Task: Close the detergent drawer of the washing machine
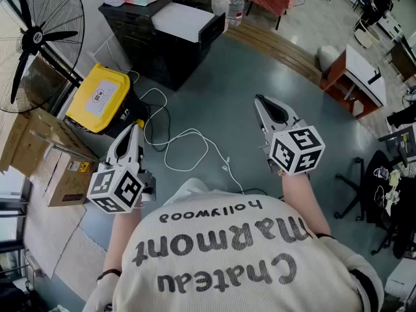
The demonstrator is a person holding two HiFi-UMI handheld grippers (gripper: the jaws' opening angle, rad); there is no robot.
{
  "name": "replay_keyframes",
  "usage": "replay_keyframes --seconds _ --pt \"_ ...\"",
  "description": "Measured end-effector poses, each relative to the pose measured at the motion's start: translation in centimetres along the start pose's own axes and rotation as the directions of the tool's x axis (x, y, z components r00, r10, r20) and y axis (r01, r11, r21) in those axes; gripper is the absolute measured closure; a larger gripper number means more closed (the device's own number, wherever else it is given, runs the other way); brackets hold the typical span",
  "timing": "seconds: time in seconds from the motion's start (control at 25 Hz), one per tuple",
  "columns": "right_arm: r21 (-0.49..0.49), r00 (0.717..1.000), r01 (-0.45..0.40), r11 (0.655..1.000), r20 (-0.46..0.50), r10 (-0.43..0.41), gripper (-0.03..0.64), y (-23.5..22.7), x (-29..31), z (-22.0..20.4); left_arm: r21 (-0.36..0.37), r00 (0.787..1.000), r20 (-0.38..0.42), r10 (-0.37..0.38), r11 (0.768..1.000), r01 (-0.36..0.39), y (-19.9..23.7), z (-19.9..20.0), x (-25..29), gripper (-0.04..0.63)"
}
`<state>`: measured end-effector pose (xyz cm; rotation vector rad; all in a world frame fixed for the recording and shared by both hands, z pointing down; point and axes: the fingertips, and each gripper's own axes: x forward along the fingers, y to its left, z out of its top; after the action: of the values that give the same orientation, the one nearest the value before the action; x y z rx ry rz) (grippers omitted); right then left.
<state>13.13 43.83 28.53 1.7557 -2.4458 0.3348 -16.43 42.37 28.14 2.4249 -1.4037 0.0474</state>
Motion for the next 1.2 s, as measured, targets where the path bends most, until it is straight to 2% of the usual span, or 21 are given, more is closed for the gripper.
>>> replay_keyframes --seconds 0.32,0.52,0.6,0.84,0.96,1.2 --pt "0.011 0.999 0.021 1.0 -0.043 -0.02 0.584 -0.9 1.6 -1.4 -0.016 1.0 -0.027 0.01 1.0 -0.01 1.2 -0.7 1.4 0.588" --pt "0.157 1.0 -0.018 0.988 -0.004 0.019 0.584 -1.6 4.0 -1.2 -0.04 0.999 -0.045 0.002 0.999 -0.004 2.7 -1.1 4.0 0.588" --pt "0.179 1.0 -0.025 0.984 -0.009 0.027 0.583 -1.9 5.5 -0.9 -0.055 0.999 -0.053 -0.002 0.998 -0.001 3.4 -1.0 5.4 0.588" --pt "0.168 0.998 -0.001 0.986 -0.056 0.01 0.583 -3.2 11.0 -0.1 -0.106 0.998 -0.053 -0.024 0.994 0.018 5.8 1.4 10.4 0.588" --pt "0.183 0.998 0.007 0.983 -0.059 0.004 0.583 -4.0 13.6 0.8 -0.085 0.998 -0.063 -0.012 0.996 0.006 7.3 2.6 13.1 0.588" --pt "0.186 0.998 0.04 0.982 -0.054 -0.03 0.583 -5.9 18.8 3.1 -0.07 0.996 -0.081 -0.044 0.997 0.038 9.8 5.3 18.3 0.588"
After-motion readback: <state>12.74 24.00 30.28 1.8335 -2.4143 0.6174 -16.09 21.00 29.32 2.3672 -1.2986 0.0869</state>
